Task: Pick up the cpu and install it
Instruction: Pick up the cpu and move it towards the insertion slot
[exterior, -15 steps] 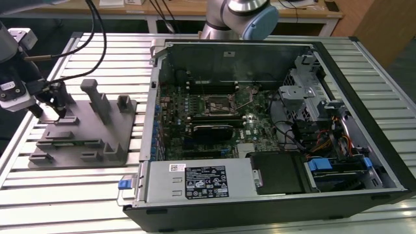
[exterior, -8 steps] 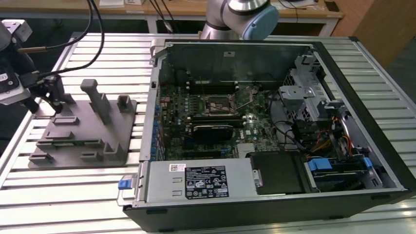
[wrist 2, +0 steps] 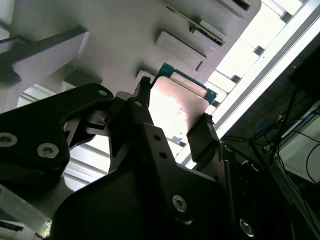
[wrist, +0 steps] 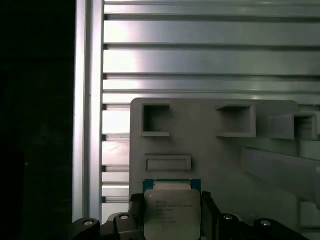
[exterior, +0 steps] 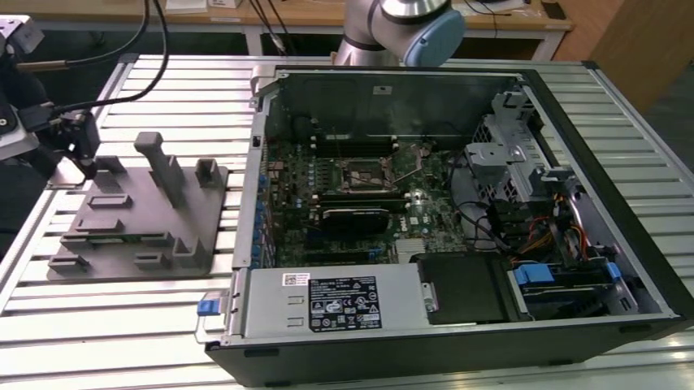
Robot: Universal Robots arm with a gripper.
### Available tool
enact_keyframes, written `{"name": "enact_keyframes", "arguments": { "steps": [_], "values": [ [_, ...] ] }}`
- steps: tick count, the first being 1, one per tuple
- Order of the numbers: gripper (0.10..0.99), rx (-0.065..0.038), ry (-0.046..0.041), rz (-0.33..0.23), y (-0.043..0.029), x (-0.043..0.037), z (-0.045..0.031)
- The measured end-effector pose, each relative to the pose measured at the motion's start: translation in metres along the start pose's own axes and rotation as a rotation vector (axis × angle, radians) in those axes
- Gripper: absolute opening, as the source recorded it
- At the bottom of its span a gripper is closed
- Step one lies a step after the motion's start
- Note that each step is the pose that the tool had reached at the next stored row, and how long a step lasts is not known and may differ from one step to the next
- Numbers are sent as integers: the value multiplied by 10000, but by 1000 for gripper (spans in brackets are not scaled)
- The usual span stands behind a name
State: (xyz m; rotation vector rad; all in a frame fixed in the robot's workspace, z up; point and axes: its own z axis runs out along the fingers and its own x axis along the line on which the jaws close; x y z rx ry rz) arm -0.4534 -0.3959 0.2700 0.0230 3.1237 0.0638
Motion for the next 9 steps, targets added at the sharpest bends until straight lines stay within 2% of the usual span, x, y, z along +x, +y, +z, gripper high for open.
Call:
{"name": "enact_keyframes", "arguments": {
  "steps": [9],
  "values": [
    [545,0,0,0,9,-4,-210]
  ]
}}
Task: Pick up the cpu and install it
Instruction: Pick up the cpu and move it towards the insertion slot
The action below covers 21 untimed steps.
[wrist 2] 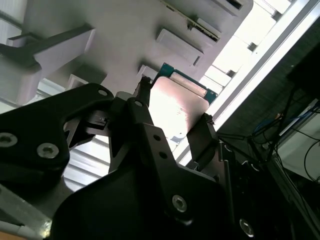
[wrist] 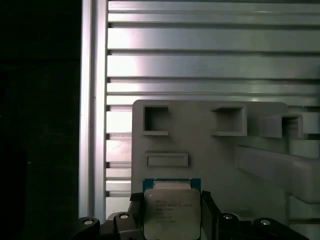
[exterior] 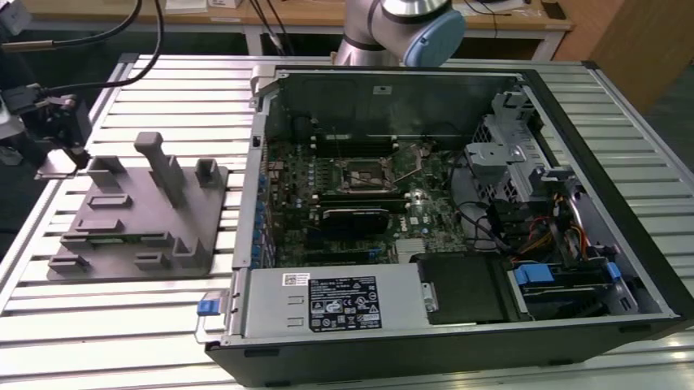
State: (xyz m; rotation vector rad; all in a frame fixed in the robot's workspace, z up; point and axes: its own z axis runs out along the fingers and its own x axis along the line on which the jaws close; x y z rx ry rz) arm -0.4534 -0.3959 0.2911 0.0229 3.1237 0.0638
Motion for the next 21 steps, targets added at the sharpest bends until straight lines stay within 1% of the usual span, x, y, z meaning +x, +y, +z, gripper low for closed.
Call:
{"name": "enact_keyframes", "arguments": {
  "steps": [7,21],
  "values": [
    [545,0,0,0,7,-3,-154],
    [545,0,0,0,18,-7,-437]
  ]
}}
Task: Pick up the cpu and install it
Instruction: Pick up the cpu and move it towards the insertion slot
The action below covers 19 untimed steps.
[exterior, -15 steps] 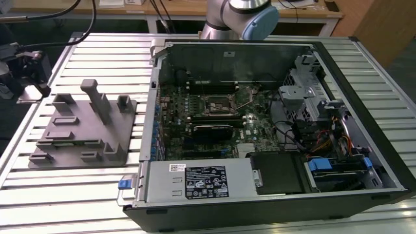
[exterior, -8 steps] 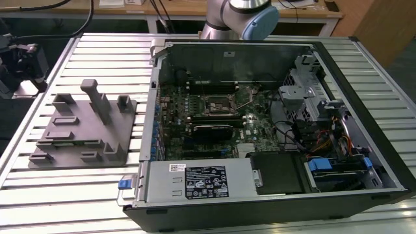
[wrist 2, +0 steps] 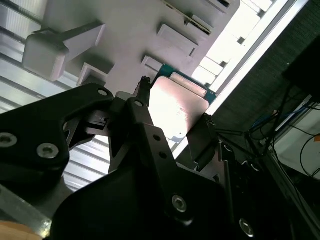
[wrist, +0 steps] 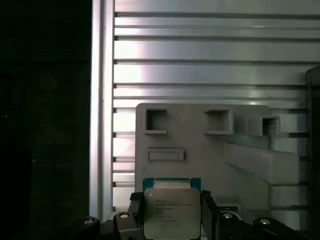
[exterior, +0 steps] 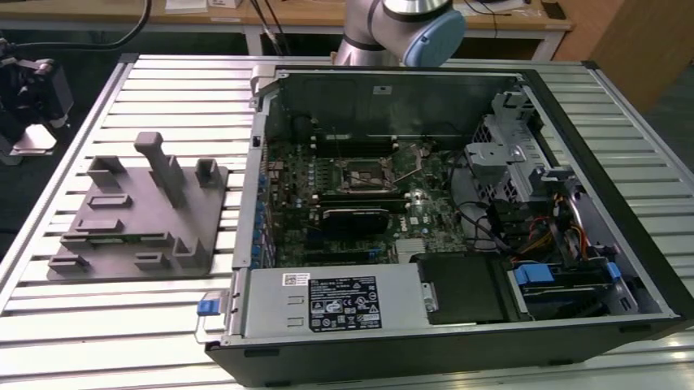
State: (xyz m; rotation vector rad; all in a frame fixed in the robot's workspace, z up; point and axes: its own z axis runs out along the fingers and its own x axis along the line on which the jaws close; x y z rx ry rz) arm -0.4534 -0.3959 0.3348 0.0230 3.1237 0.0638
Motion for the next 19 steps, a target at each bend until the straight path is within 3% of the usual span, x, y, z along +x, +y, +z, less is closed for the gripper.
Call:
{"name": "enact_keyframes", "arguments": {
  "steps": [19],
  "values": [
    [545,0,0,0,16,-7,-380]
  ]
}}
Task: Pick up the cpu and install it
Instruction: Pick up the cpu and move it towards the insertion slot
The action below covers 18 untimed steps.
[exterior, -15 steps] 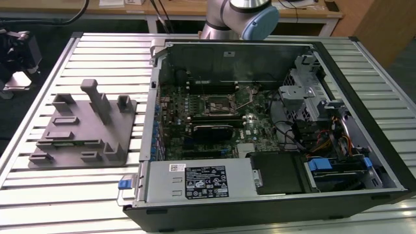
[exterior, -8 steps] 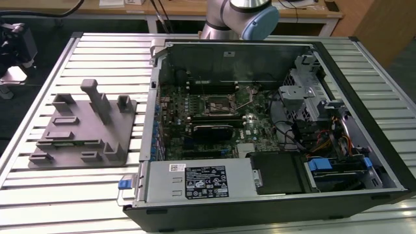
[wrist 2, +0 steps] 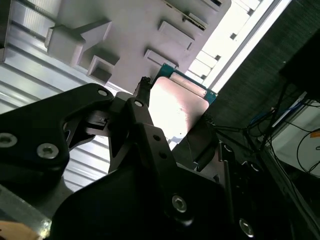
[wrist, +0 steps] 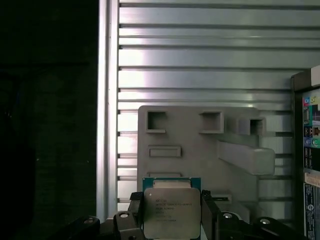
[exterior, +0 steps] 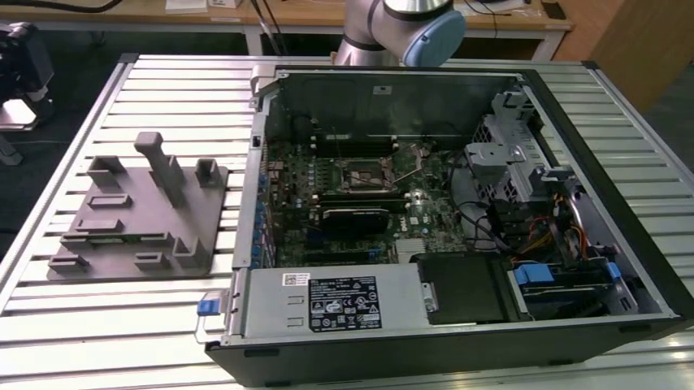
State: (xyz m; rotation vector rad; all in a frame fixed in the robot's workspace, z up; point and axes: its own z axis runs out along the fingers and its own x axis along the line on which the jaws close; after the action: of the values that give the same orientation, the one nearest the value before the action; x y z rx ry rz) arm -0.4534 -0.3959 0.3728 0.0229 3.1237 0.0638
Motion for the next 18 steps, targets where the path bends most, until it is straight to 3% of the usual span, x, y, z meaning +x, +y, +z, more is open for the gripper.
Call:
{"name": "enact_keyframes", "arguments": {
  "steps": [18],
  "values": [
    [545,0,0,0,14,-6,-342]
  ]
}}
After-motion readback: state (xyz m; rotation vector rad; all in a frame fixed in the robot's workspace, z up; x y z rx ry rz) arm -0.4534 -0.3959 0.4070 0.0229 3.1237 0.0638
